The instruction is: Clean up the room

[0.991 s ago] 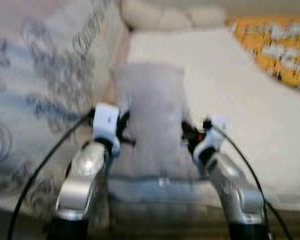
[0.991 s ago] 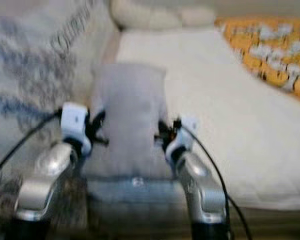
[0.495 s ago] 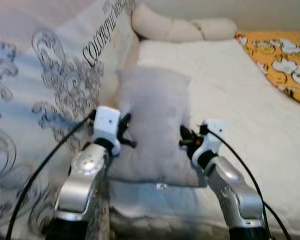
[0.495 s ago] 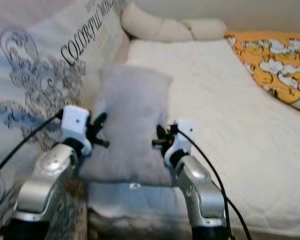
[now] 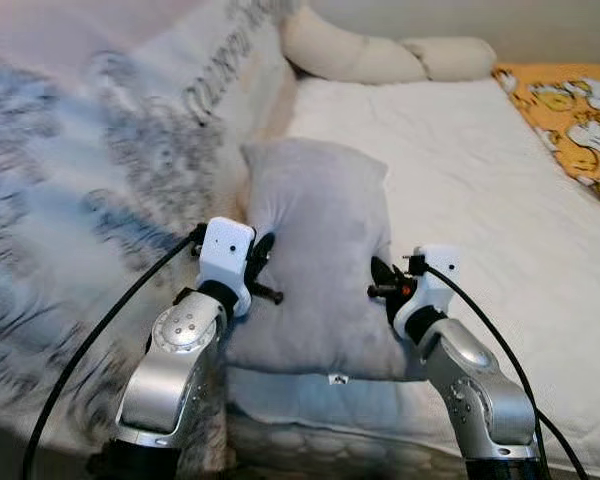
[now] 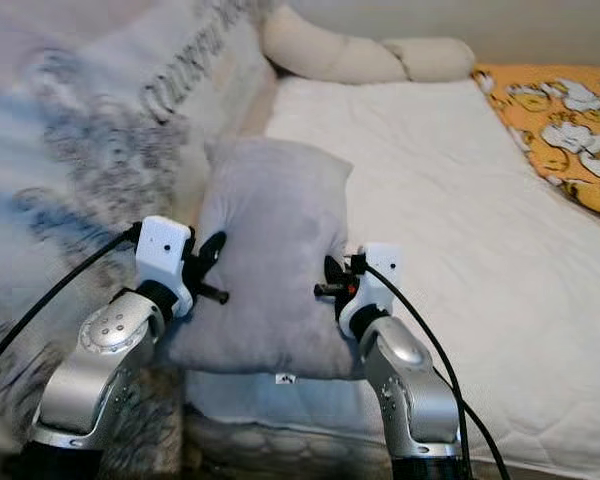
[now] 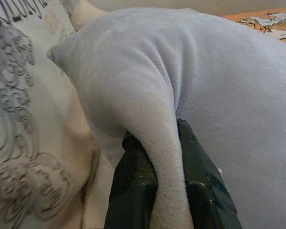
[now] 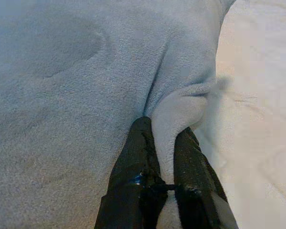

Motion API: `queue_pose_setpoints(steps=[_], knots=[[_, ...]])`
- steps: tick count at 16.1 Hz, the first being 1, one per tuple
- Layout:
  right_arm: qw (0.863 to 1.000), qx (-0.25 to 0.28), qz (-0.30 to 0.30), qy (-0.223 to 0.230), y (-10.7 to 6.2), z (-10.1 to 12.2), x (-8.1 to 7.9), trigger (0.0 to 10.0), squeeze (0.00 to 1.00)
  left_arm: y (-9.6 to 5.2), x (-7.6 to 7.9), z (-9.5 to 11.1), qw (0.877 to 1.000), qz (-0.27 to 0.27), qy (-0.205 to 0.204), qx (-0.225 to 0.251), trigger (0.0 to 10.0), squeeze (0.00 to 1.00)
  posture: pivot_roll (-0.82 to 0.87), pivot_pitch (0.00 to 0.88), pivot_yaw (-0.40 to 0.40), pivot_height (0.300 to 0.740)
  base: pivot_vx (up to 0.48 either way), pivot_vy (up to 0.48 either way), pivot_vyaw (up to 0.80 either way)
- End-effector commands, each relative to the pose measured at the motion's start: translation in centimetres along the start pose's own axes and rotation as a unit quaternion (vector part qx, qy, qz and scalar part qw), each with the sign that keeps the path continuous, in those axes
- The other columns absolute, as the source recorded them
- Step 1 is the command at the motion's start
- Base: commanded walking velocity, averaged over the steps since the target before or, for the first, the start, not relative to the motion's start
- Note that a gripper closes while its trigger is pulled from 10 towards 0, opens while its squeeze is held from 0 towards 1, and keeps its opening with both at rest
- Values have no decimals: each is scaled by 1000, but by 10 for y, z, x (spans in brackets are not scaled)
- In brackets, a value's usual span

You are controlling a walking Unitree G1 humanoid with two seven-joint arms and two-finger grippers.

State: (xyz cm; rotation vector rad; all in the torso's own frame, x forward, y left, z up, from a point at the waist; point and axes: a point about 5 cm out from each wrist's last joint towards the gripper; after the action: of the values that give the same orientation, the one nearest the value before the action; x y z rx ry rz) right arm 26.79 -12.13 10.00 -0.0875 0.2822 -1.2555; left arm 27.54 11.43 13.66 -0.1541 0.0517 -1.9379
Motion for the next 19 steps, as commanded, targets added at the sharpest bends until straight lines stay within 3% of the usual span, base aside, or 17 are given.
queue_pose_setpoints(steps=[1, 9, 10, 12, 14, 15, 17, 19], knots=[[1000, 10, 12, 3, 2, 5, -3, 10000, 0, -1, 5, 8, 1000, -13, 7, 16, 10000, 0, 42, 0, 38, 740, 0, 0, 0], [1000, -2, 4, 15, 13, 0, 1, 10000, 0, 8, 4, 11, 999, -30, 26, 7, 10000, 0, 40, 0, 47, 740, 0, 0, 0], [1000, -13, -15, 19, 27, -6, 9, 10000, 0, 21, 3, 16, 997, -45, 60, 7, 10000, 0, 51, 0, 41, 740, 0, 0, 0], [999, -24, -19, 19, 42, -9, 11, 10000, 0, 37, -1, 19, 996, -49, 70, -2, 10000, 0, 63, 0, 39, 740, 0, 0, 0], [999, -45, -23, 20, 74, -9, 5, 10000, 0, 67, -13, 28, 991, -45, 129, -12, 10000, 0, 75, 0, 44, 740, 0, 0, 0], [998, -51, -17, 22, 83, -7, 0, 10000, 0, 75, -19, 37, 988, -37, 152, -14, 10000, 0, 85, 0, 49, 740, 0, 0, 0], [997, -66, -3, 33, 96, -6, -11, 10000, 0, 84, -32, 58, 981, -25, 191, -7, 10000, 0, 129, 7, 58, 740, 0, 0, 0], [997, -72, 16, 24, 104, -5, -25, 10000, 0, 84, -49, 70, 978, -3, 211, -7, 10000, 0, 184, 53, 48, 740, 0, 0, 0]])
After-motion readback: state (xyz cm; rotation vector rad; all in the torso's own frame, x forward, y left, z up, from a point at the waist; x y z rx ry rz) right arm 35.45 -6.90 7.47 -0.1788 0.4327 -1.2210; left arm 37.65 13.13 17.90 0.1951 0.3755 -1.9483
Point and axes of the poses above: a point about 5 cm out from each wrist's last joint towards the gripper, its own y axis pointing out of the wrist towards the gripper, its own z axis along the axis of the wrist's last joint, x = y × z, and after that the axes turned 9 degrees about -y, right-handed
